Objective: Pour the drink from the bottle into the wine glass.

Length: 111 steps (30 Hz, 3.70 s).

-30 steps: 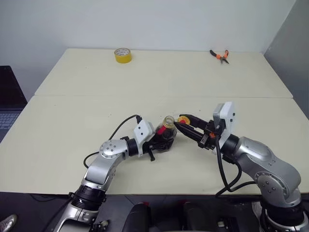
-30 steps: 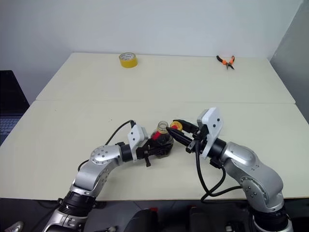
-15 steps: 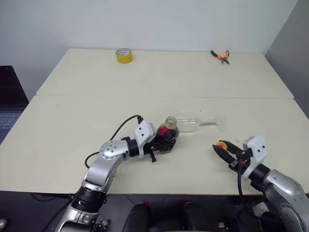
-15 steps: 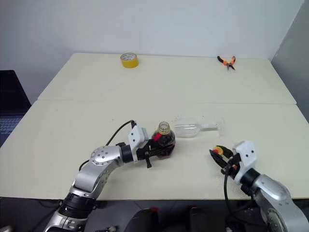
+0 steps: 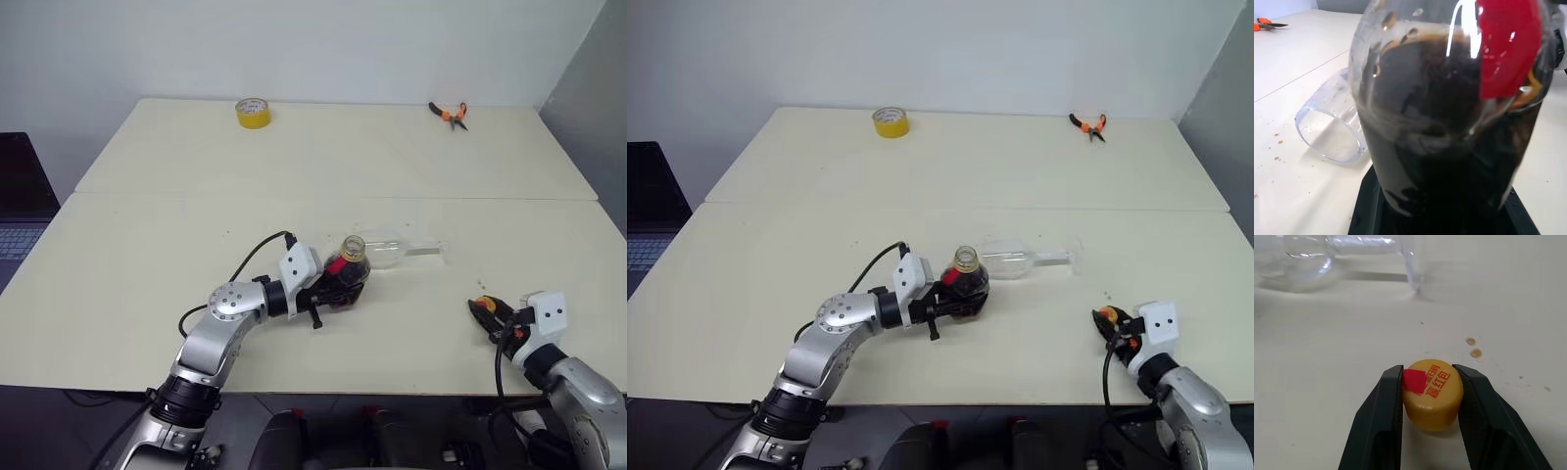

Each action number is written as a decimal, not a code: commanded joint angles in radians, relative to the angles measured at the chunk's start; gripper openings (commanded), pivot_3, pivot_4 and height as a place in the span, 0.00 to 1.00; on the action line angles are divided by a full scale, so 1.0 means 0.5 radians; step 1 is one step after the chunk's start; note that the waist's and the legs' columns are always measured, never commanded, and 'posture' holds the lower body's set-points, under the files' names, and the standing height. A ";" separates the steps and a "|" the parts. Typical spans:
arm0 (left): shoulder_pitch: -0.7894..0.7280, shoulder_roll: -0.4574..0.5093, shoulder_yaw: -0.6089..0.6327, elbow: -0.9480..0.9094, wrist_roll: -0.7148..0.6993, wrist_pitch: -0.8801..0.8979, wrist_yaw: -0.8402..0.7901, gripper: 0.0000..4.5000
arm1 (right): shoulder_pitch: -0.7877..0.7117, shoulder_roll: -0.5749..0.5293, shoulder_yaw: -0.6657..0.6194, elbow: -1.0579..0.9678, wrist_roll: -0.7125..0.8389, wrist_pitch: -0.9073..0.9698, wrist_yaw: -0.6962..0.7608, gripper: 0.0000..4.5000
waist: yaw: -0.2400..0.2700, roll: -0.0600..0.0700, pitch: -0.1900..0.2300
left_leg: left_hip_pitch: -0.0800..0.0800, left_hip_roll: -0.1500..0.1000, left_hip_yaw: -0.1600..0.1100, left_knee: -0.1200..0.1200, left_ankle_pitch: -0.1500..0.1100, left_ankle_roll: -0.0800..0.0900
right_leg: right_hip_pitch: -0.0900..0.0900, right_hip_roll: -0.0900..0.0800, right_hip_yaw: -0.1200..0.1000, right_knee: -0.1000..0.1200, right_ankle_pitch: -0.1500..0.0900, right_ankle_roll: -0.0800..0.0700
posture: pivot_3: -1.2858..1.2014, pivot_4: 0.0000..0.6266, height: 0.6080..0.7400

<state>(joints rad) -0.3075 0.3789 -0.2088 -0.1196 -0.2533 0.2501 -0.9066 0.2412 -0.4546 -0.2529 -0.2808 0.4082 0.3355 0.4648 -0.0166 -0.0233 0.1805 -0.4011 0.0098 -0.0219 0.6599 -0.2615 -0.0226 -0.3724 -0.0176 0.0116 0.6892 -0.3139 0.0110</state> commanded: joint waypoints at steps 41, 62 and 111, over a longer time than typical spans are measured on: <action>-0.184 -0.126 0.621 0.632 0.014 -0.363 0.710 0.19 | -0.978 -0.013 0.819 -0.633 -0.030 0.400 0.118 1.00 | 0.033 -0.001 0.001 | -0.001 -0.003 -0.002 0.005 0.000 0.000 | 0.000 -0.002 -0.003 0.001 0.001 0.001 | 0.52 0.24 1.00; -0.585 -0.180 0.752 1.530 0.137 -0.986 1.079 0.19 | -1.272 0.225 1.046 -0.462 -0.177 0.463 0.106 1.00 | 0.028 -0.001 0.001 | -0.002 -0.001 -0.002 0.005 0.000 0.000 | -0.003 -0.002 -0.004 0.003 0.001 0.001 | 0.52 0.24 1.00; 0.161 0.407 0.327 -0.281 -0.196 0.065 0.104 1.00 | -0.746 -0.488 1.113 -0.165 -2.097 -0.248 -0.366 1.00 | 0.022 -0.001 -0.001 | 0.003 0.000 0.001 0.002 0.000 -0.003 | -0.001 0.000 0.000 0.003 0.001 0.001 | 0.52 0.24 1.00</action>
<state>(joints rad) -0.2061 0.5755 -0.0354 -0.2628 -0.3361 0.3115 -0.8118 -0.1107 -0.7020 0.2992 -0.3844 -0.5757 0.2258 0.3109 -0.0055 -0.0238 0.1801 -0.3996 0.0097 -0.0213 0.6609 -0.2613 -0.0243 -0.3726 -0.0174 0.0117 0.6909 -0.3135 0.0114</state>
